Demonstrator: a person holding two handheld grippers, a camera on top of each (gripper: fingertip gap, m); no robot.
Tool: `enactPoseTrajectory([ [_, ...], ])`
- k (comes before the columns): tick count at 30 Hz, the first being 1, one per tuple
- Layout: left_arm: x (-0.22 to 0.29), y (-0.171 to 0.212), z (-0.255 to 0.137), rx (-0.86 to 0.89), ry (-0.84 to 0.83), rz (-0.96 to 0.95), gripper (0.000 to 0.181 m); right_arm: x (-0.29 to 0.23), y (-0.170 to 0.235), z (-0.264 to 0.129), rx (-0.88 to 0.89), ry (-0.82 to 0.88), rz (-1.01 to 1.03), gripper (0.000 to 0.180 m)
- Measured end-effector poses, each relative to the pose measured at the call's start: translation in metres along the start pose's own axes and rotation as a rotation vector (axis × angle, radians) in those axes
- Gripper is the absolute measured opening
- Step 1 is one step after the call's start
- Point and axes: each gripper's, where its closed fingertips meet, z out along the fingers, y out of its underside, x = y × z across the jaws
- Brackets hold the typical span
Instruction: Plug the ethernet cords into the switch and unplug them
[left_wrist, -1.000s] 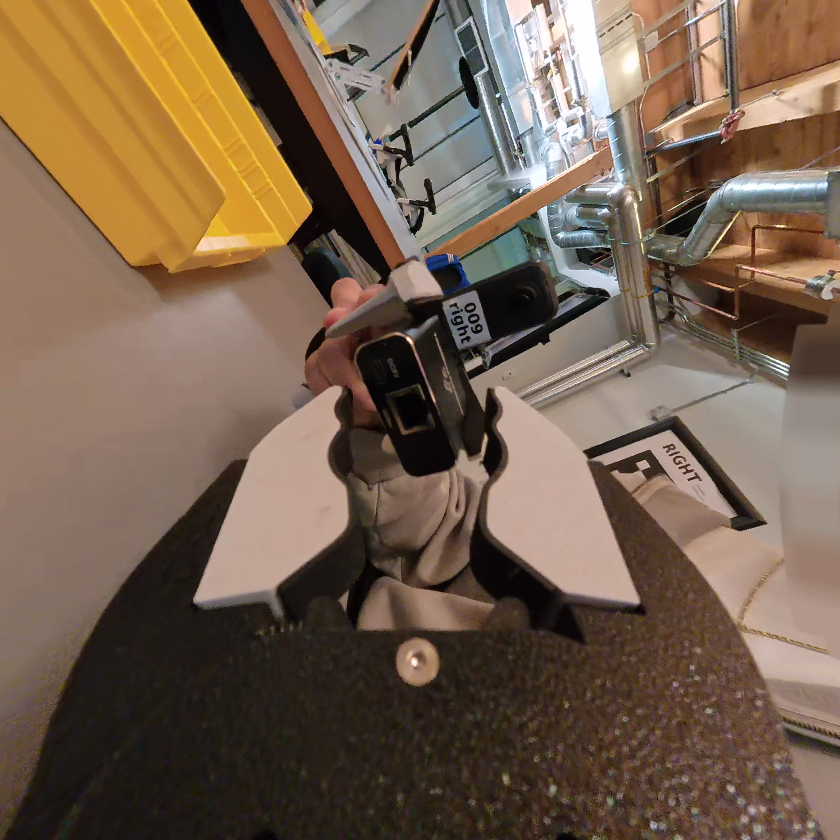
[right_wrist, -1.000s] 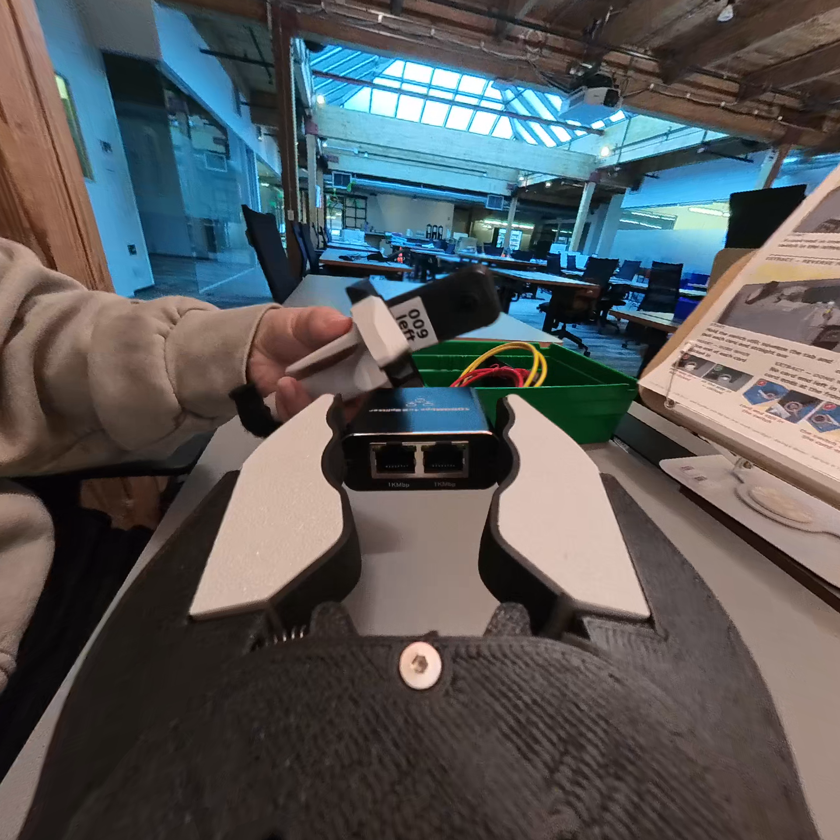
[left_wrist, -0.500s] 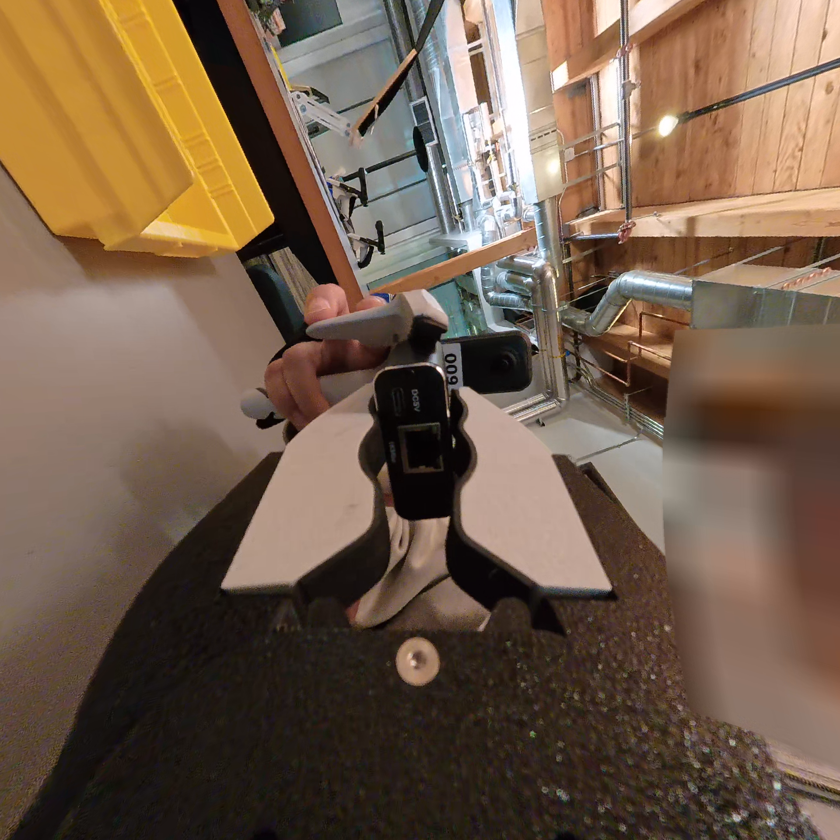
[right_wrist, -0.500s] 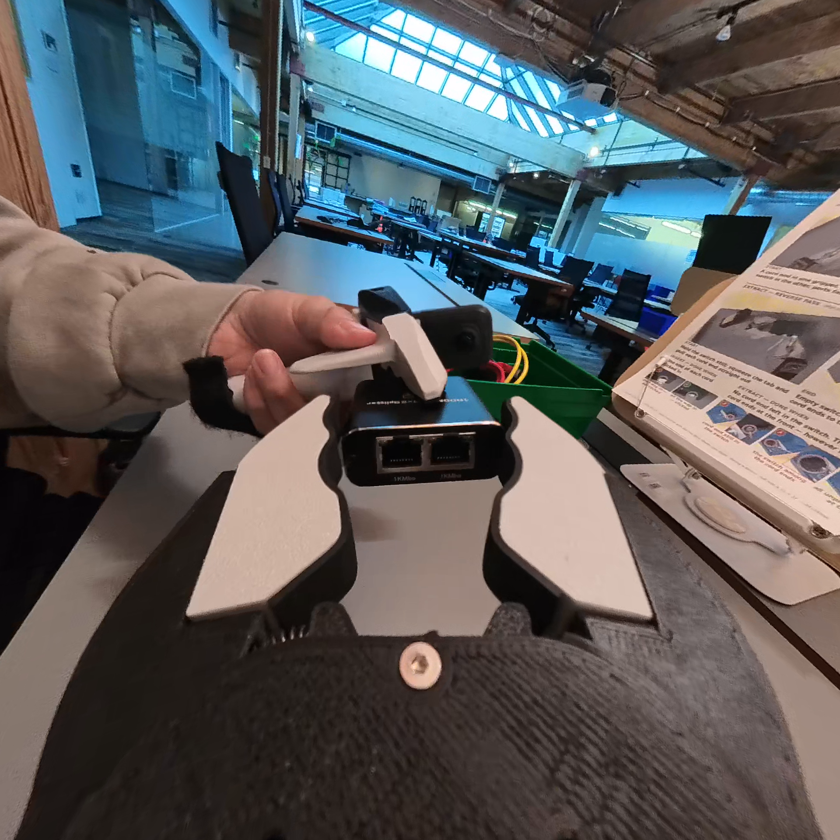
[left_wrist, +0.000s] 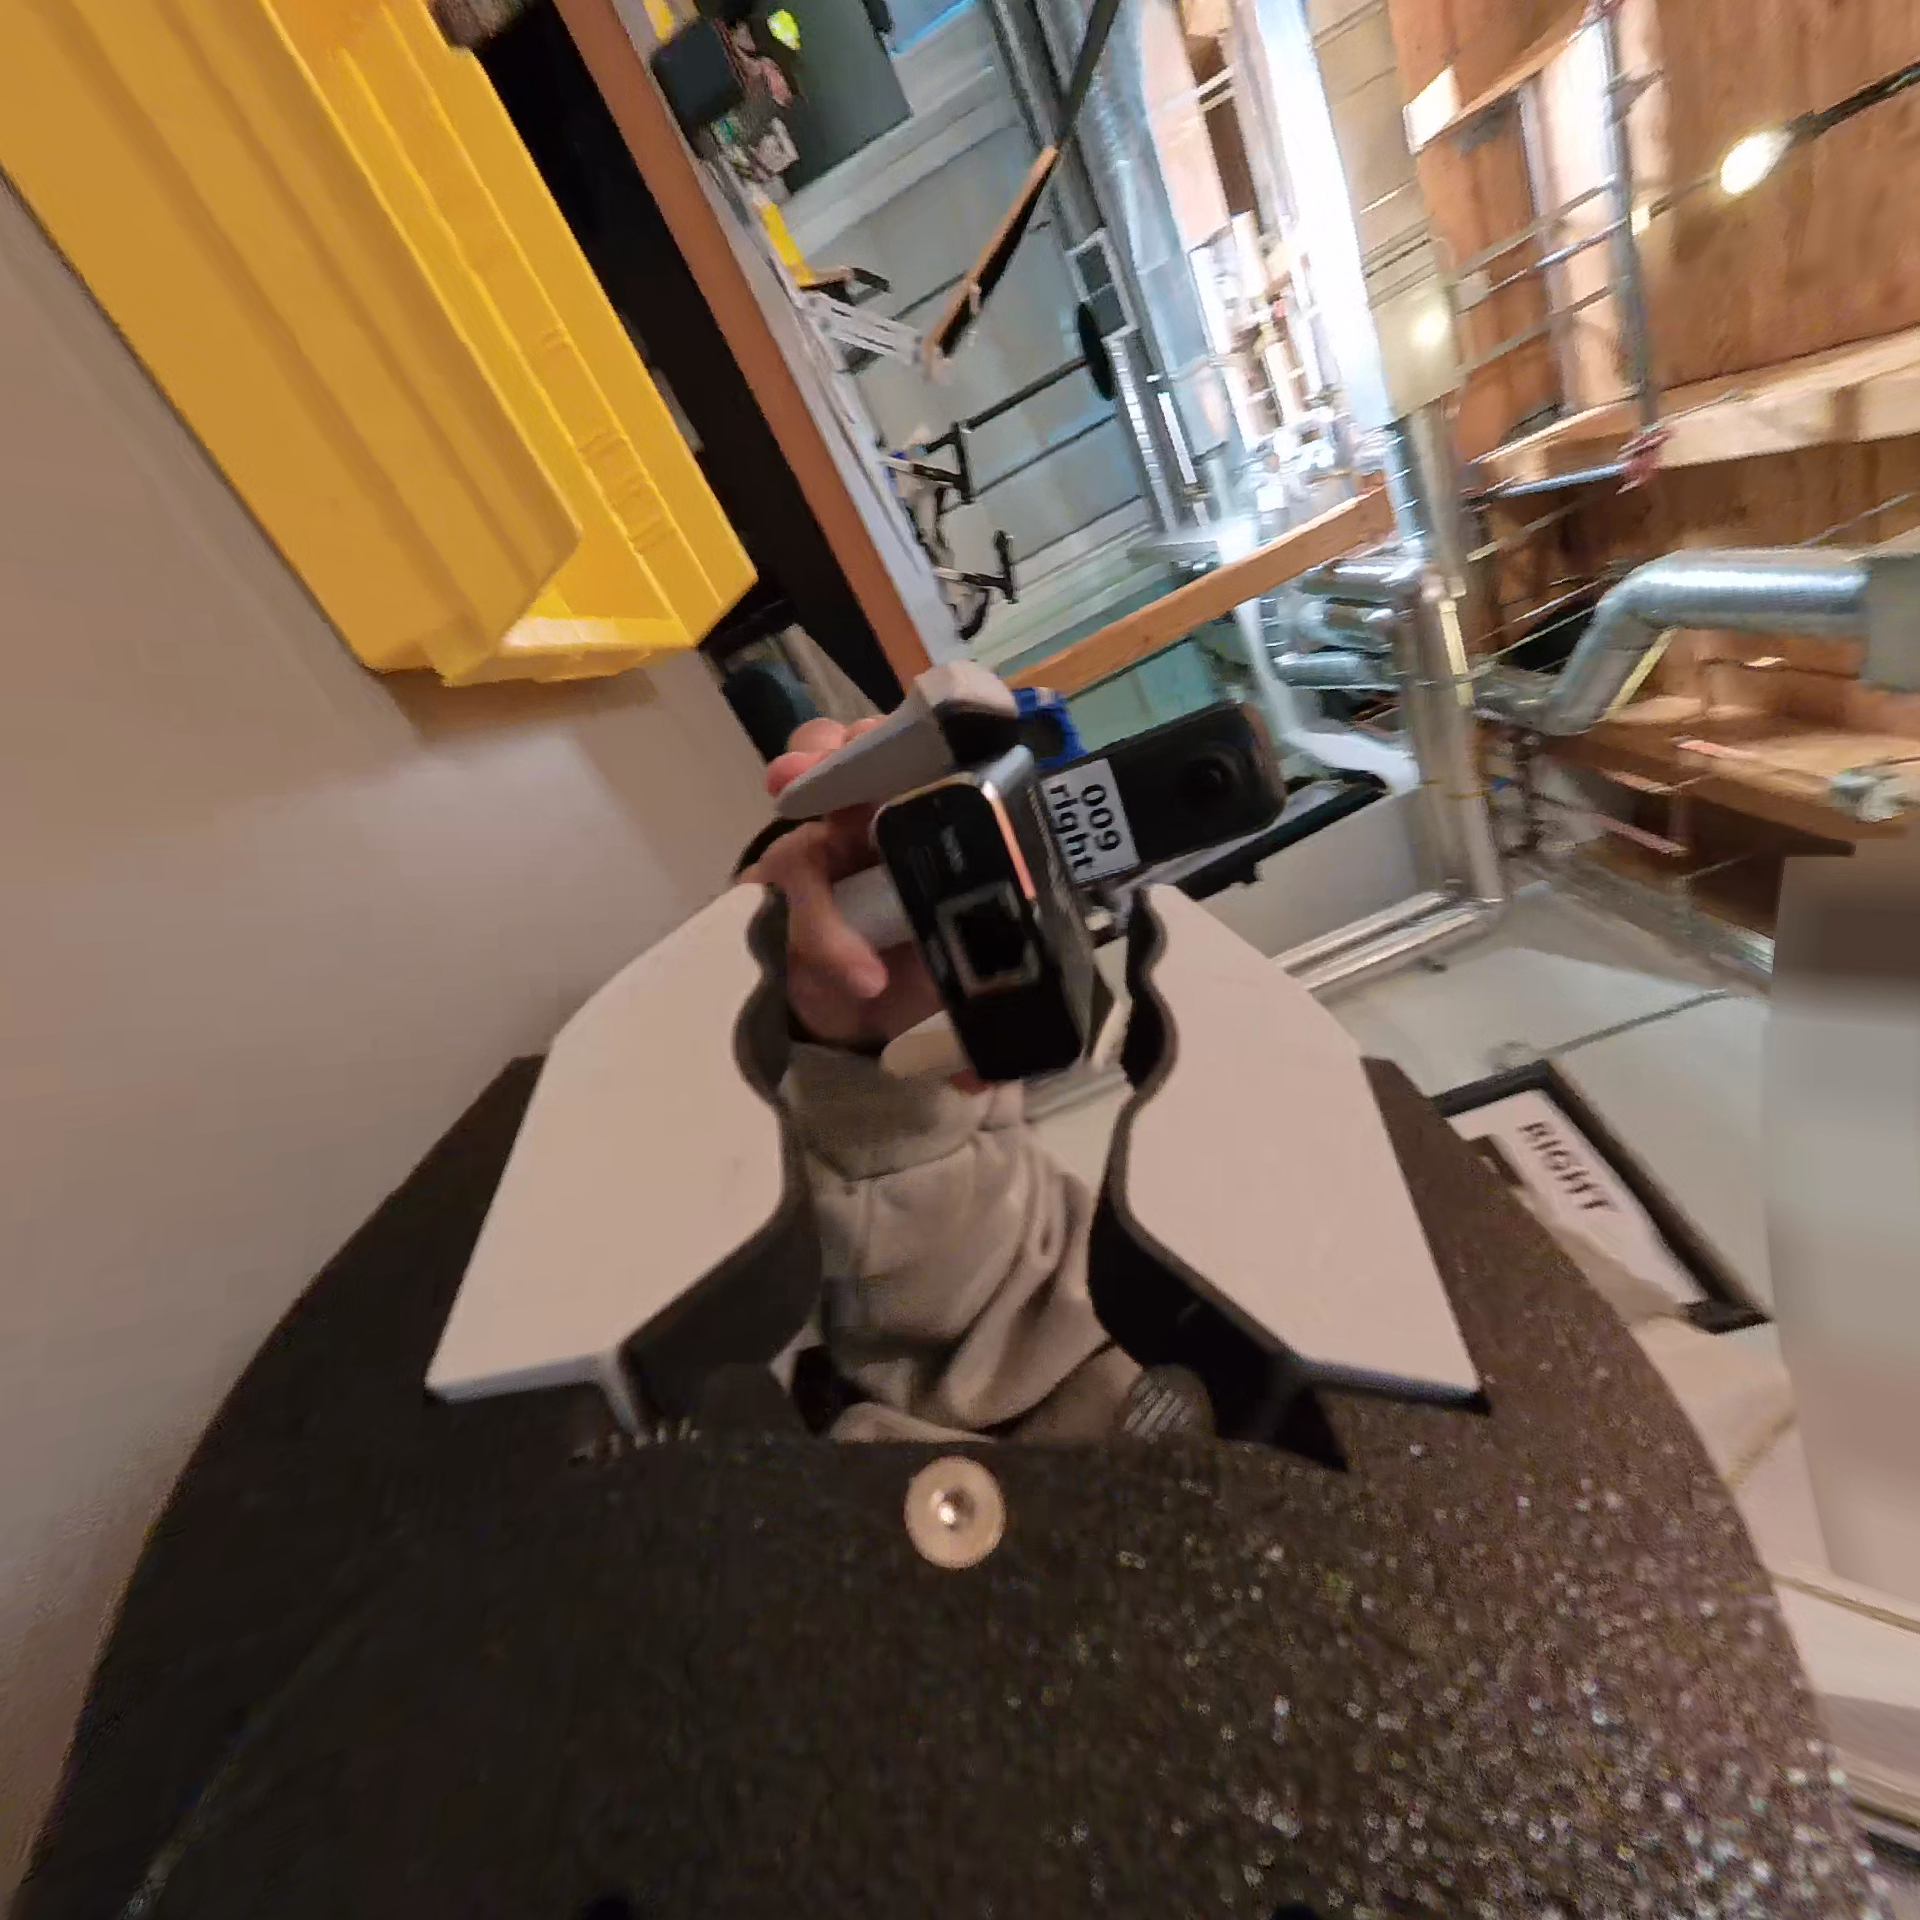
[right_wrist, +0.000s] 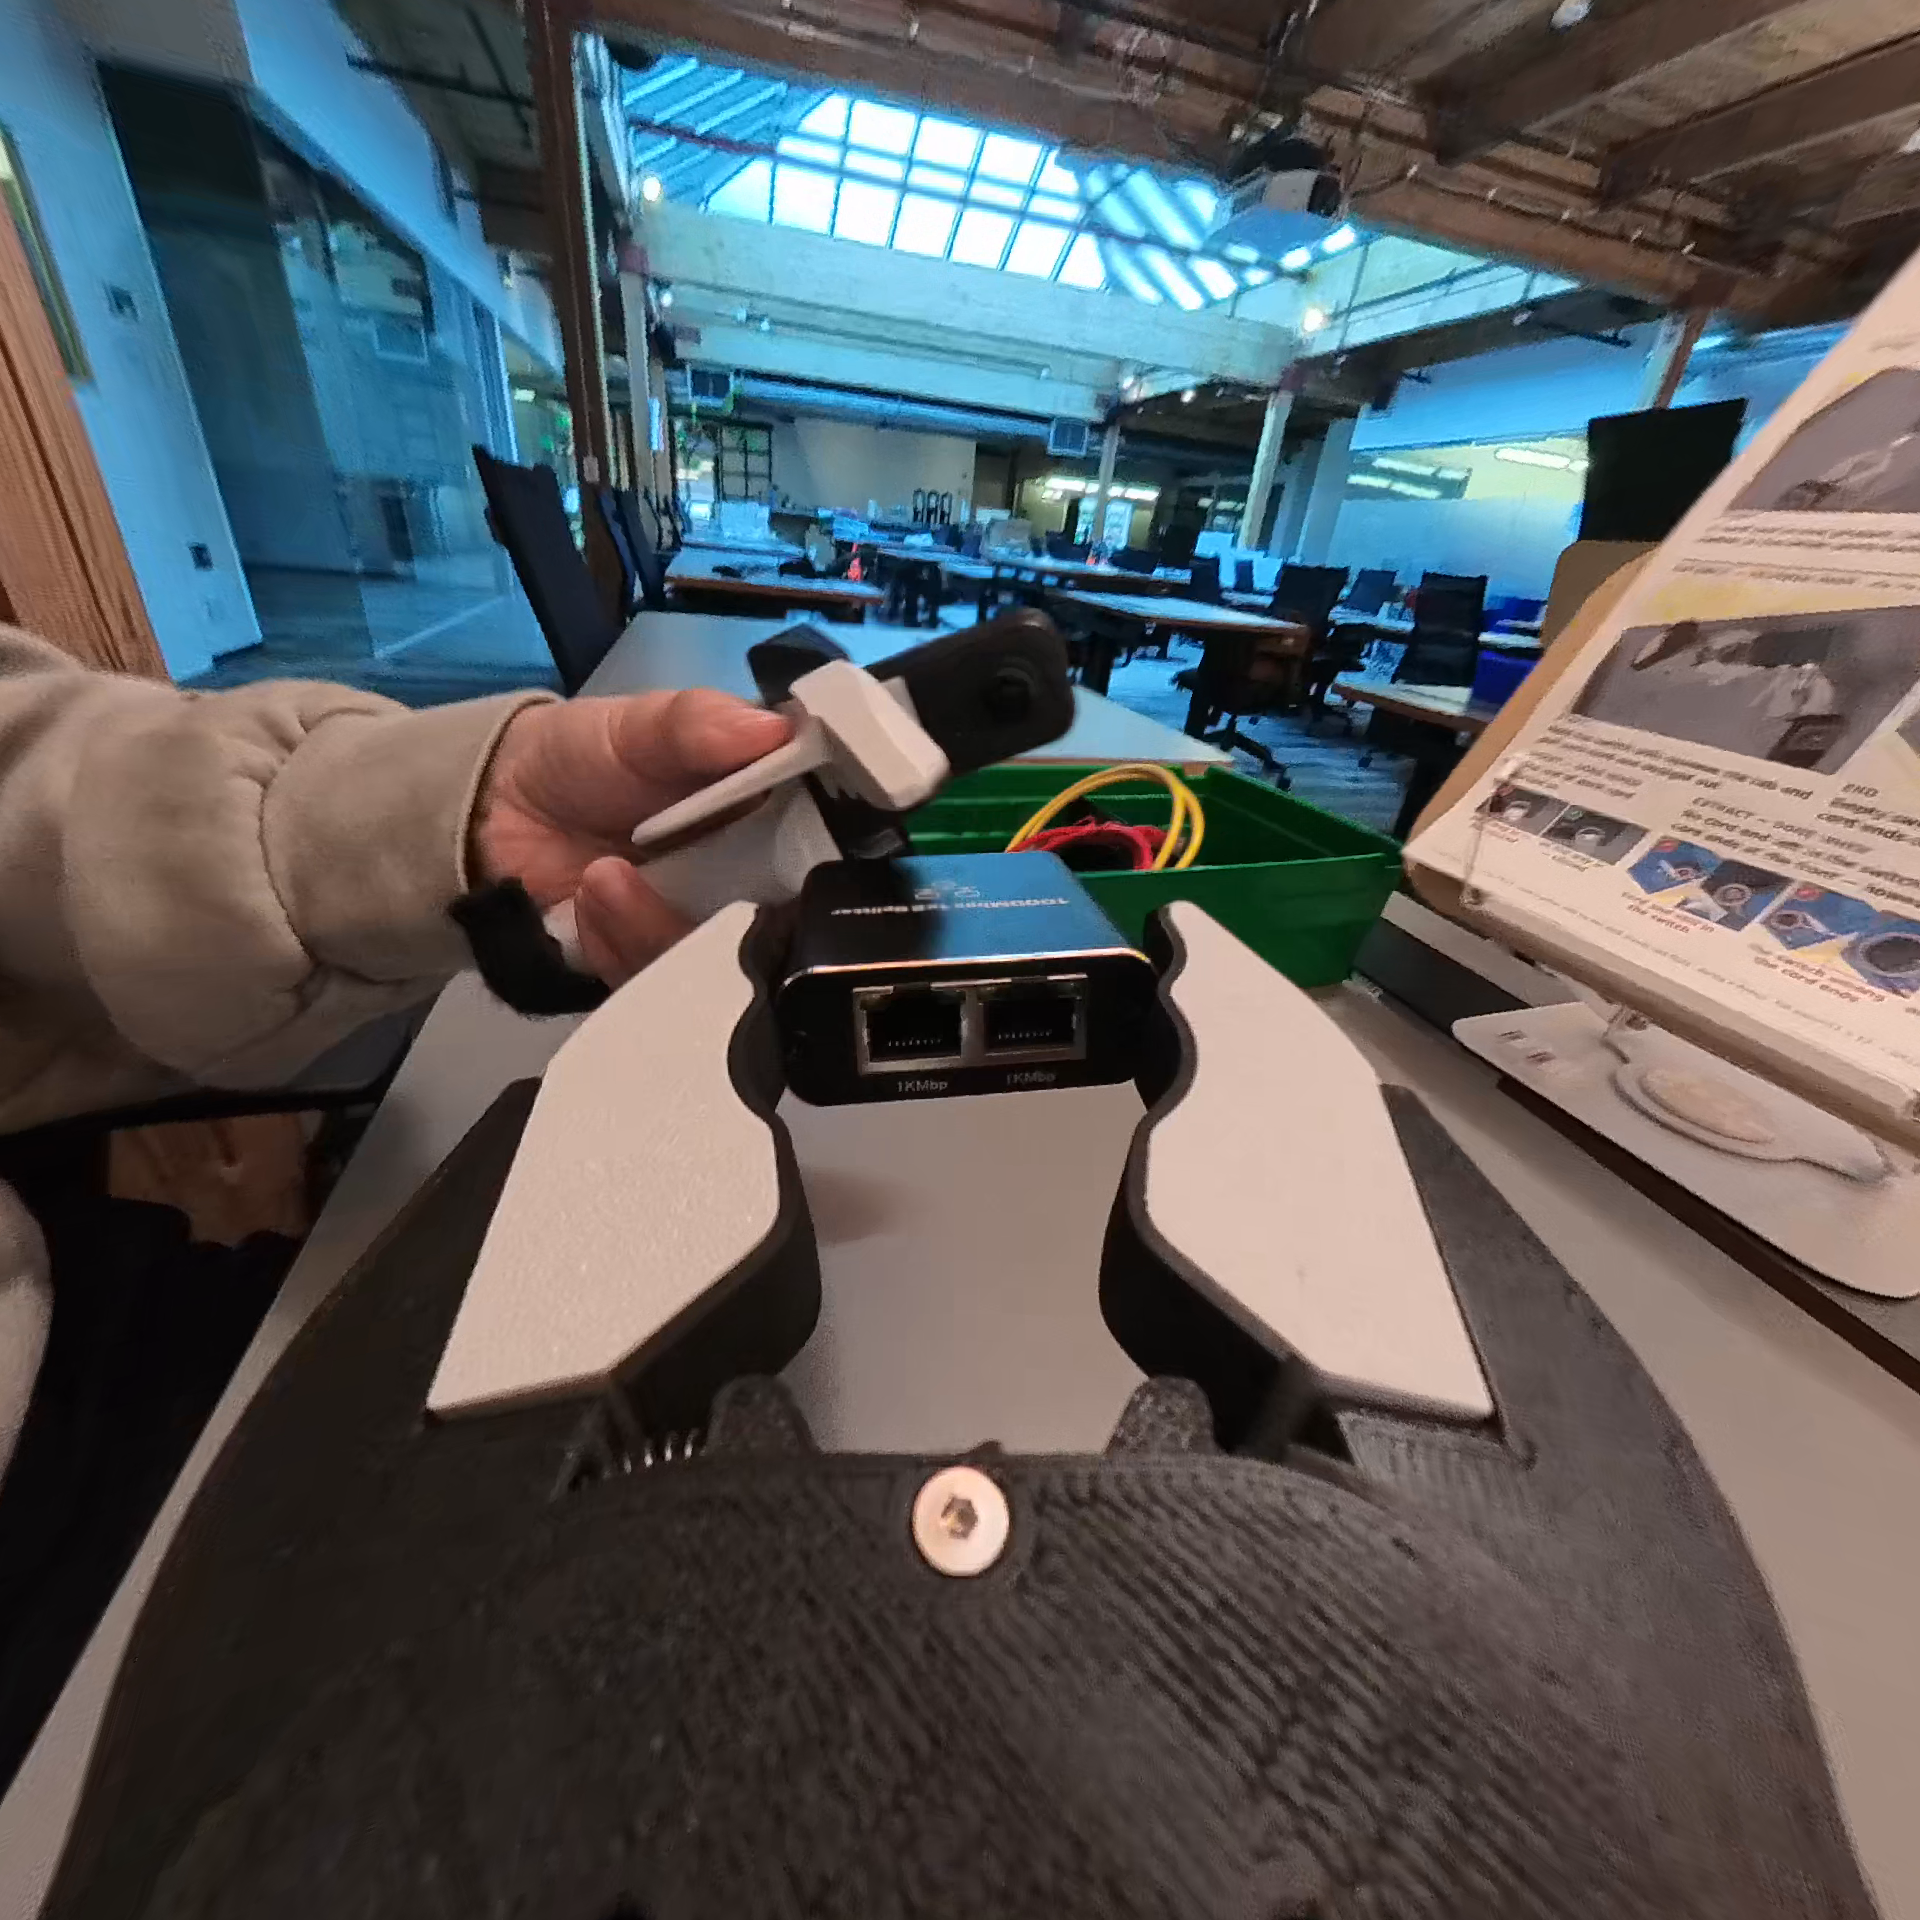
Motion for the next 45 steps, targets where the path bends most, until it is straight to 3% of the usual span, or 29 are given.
enactPoseTrajectory([
  [5, 0.000, -0.035, -0.056, 0.095, -0.196, 0.240, 0.060, 0.023, -0.006, -0.024, 0.029, 0.074, 0.030, 0.068],
  [10, -0.040, -0.091, -0.171, 0.123, -0.732, 0.462, 0.054, 0.029, -0.004, -0.029, 0.028, 0.082, 0.042, 0.067],
  [15, -0.100, -0.142, -0.290, -0.095, -1.216, 0.646, 0.044, 0.026, 0.003, -0.023, 0.013, 0.058, 0.050, 0.067],
  [18, -0.134, -0.167, -0.334, -0.302, -1.399, 0.746, 0.044, 0.027, 0.006, -0.022, 0.006, 0.057, 0.057, 0.067],
  [22, -0.165, -0.195, -0.350, -0.517, -1.545, 0.929, 0.046, 0.029, 0.004, -0.024, 0.018, 0.052, 0.074, 0.067],
  [27, -0.202, -0.195, -0.352, -0.690, -1.561, 0.962, 0.048, 0.033, 0.010, -0.028, -0.001, 0.080, 0.080, 0.067],
  [30, -0.202, -0.208, -0.359, -0.670, -1.686, 1.067, 0.017, 0.033, 0.011, -0.028, 0.007, 0.096, 0.078, 0.067],
  [31, -0.200, -0.210, -0.359, -0.664, -1.701, 1.092, 0.016, 0.031, 0.011, -0.028, 0.011, 0.089, 0.073, 0.067],
  [37, -0.171, -0.214, -0.358, -0.509, -1.759, 1.193, 0.017, 0.028, 0.007, -0.025, 0.070, 0.054, 0.112, 0.066],
  [40, -0.149, -0.204, -0.366, -0.452, -1.865, 1.065, 0.055, 0.022, 0.000, -0.023, 0.080, 0.033, 0.103, 0.066],
  [43, -0.088, -0.184, -0.350, -0.205, -1.922, 0.991, 0.065, 0.017, -0.003, -0.020, 0.070, 0.023, 0.079, 0.066],
  [45, -0.039, -0.162, -0.347, -0.070, -2.068, 0.994, 0.064, 0.015, -0.004, -0.019, 0.073, 0.014, 0.078, 0.066],
])
